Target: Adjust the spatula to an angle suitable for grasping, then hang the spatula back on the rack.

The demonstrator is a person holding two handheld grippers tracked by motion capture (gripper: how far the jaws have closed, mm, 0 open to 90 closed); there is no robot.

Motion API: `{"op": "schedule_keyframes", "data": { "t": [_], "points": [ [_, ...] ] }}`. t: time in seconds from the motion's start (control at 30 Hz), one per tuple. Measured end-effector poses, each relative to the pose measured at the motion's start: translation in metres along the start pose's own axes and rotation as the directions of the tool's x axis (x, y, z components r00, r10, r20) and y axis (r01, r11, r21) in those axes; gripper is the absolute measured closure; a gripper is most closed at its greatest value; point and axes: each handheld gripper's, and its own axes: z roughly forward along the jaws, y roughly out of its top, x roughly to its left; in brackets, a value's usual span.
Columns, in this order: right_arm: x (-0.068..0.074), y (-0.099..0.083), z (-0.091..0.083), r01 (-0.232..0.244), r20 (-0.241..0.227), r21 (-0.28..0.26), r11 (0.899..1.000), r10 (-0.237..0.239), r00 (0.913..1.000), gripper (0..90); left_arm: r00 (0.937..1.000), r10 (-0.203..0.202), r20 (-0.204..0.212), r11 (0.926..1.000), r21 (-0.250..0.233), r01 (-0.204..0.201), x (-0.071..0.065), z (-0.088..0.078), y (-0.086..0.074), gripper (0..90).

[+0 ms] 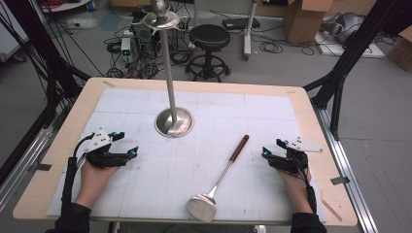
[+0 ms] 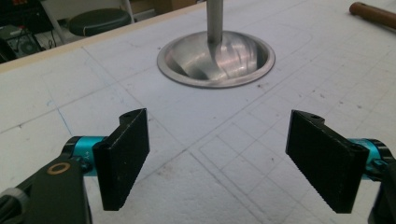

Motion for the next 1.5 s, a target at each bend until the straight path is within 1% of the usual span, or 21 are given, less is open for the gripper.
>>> {"op": "schedule_keyframes", "data": {
  "t": [0.03,0.07,0.17,0.23,0.27,0.33,0.4,0.47,0.53,0.57,0.7,0.8,0.93,1.07,1.13,1.17,1.23,1.27,1.3,1.4,1.5],
  "points": [
    [0.000,0.000,0.000,0.000,-0.001,0.002,1.000,0.000,1.0000,30.5,1.0000,0.000,0.000,1.0000,0.000,0.000,0.000,0.000,0.000,22.2],
    [0.001,0.000,0.000,-0.002,-0.001,0.003,1.000,0.002,1.0000,30.5,0.9998,-0.020,0.002,0.9994,-0.026,0.021,0.001,-0.003,0.002,22.2],
    [0.000,0.000,0.000,0.000,0.001,0.002,1.000,0.000,1.0000,30.5,0.9994,-0.034,0.001,0.9982,-0.049,0.034,0.001,-0.007,0.007,22.2],
    [0.000,0.000,0.000,0.000,0.000,0.002,1.000,0.000,1.0000,30.5,0.9995,-0.030,0.000,0.9982,-0.053,0.030,0.000,-0.008,0.009,22.1],
    [0.000,0.000,0.000,0.000,-0.001,0.002,1.000,0.000,1.0000,30.5,0.9997,-0.023,0.003,0.9975,-0.067,0.023,-0.002,-0.009,0.014,22.1],
    [0.001,0.000,0.000,0.010,-0.001,0.004,1.000,-0.010,1.0000,30.5,0.9997,-0.014,0.021,0.9979,-0.063,0.015,-0.007,-0.009,0.023,21.8],
    [0.000,0.000,0.000,0.007,-0.004,0.006,1.000,-0.006,1.0000,30.6,0.9985,0.015,0.053,0.9970,-0.076,-0.011,-0.016,-0.005,0.034,21.6],
    [0.000,0.000,0.000,0.006,-0.005,0.004,1.000,-0.006,1.0000,30.6,0.9981,0.011,0.061,0.9970,-0.077,-0.006,-0.019,-0.003,0.036,21.5],
    [0.000,0.000,0.000,0.010,-0.004,0.004,1.000,-0.010,0.9999,30.6,0.9955,0.008,0.094,0.9977,-0.068,-0.002,-0.025,0.002,0.042,20.9],
    [0.001,0.000,0.000,0.010,-0.003,0.005,1.000,-0.010,0.9999,30.6,0.9932,-0.004,0.117,0.9979,-0.063,0.012,-0.031,0.007,0.045,20.5],
    [0.001,0.000,0.000,0.009,-0.005,0.004,1.000,-0.009,0.9999,30.6,0.9925,0.016,0.122,0.9975,-0.070,-0.007,-0.038,0.010,0.050,20.4],
    [0.001,0.000,0.000,0.015,-0.005,0.005,1.000,-0.015,0.9999,30.5,0.9903,-0.007,0.139,0.9962,-0.085,0.019,-0.040,0.010,0.053,20.5],
    [0.001,0.000,0.000,0.006,-0.003,0.003,1.000,-0.006,1.0000,30.5,0.9873,-0.011,0.158,0.9944,-0.102,0.027,-0.041,0.008,0.056,20.3],
    [0.000,0.000,0.000,0.000,0.000,0.002,1.000,0.000,1.0000,30.5,0.9848,-0.018,0.173,0.9941,-0.103,0.036,-0.044,0.008,0.061,19.6],
    [0.001,0.000,0.000,0.007,0.002,0.002,1.000,-0.007,1.0000,30.5,0.9787,-0.012,0.205,0.9937,-0.107,0.034,-0.052,0.011,0.068,19.5],
    [0.001,0.000,0.000,0.007,0.002,0.002,1.000,-0.007,1.0000,30.5,0.9787,-0.012,0.205,0.9937,-0.107,0.034,-0.052,0.011,0.068,19.5],
    [0.001,0.000,0.000,0.008,0.002,0.003,1.000,-0.008,1.0000,30.5,0.9738,-0.006,0.227,0.9931,-0.113,0.033,-0.058,0.014,0.074,19.5],
    [0.001,0.000,0.000,0.007,-0.002,0.003,1.000,-0.007,1.0000,30.5,0.9706,0.000,0.241,0.9936,-0.109,0.028,-0.067,0.020,0.079,19.3],
    [0.001,0.000,0.000,0.007,-0.002,0.003,1.000,-0.007,1.0000,30.5,0.9706,0.000,0.241,0.9936,-0.109,0.028,-0.067,0.020,0.079,19.1],
    [0.001,0.000,0.000,0.011,0.001,0.007,1.000,-0.011,0.9999,30.7,0.9630,0.005,0.269,0.9947,-0.100,0.023,-0.080,0.029,0.089,19.1],
    [0.001,0.000,0.001,0.005,-0.003,0.009,1.000,-0.005,1.0000,30.8,0.9487,-0.011,0.316,0.9953,-0.088,0.041,-0.093,0.039,0.097,18.9]
  ]
}}
